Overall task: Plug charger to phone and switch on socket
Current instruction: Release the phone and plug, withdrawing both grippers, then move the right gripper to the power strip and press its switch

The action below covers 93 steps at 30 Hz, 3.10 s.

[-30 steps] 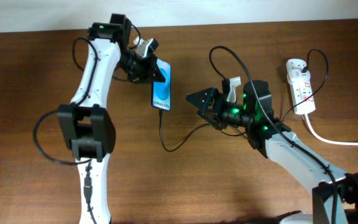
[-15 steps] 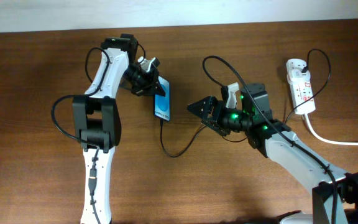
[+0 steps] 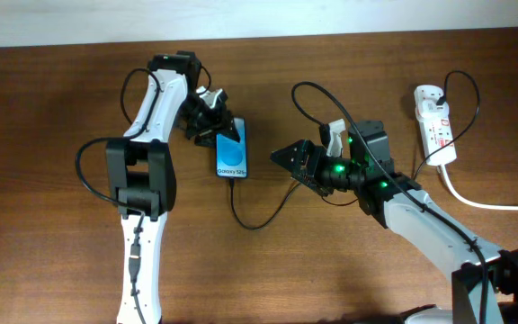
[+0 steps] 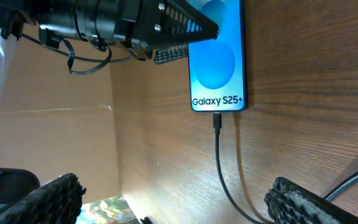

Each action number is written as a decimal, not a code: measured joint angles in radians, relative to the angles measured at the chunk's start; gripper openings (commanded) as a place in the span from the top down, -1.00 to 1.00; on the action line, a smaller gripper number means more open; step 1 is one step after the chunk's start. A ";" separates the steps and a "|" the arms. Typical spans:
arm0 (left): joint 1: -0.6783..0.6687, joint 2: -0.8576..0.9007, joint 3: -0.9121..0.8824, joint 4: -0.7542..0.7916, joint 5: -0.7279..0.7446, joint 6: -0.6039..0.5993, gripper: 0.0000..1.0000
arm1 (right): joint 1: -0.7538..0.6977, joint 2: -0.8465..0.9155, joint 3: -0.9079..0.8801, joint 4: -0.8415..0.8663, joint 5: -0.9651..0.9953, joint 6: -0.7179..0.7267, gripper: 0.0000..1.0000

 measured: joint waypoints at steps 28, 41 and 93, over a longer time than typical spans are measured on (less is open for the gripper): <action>0.051 -0.530 0.079 -0.016 -0.362 -0.066 -0.99 | 0.000 -0.183 0.278 -0.746 0.237 -0.517 -0.97; 0.051 -0.514 0.073 -0.016 -0.365 -0.066 -0.99 | -0.064 -0.318 0.501 -1.112 0.444 -0.639 -0.97; 0.051 -0.514 0.073 -0.016 -0.365 -0.066 -0.99 | -0.791 0.747 0.999 -0.858 0.596 -0.686 -0.97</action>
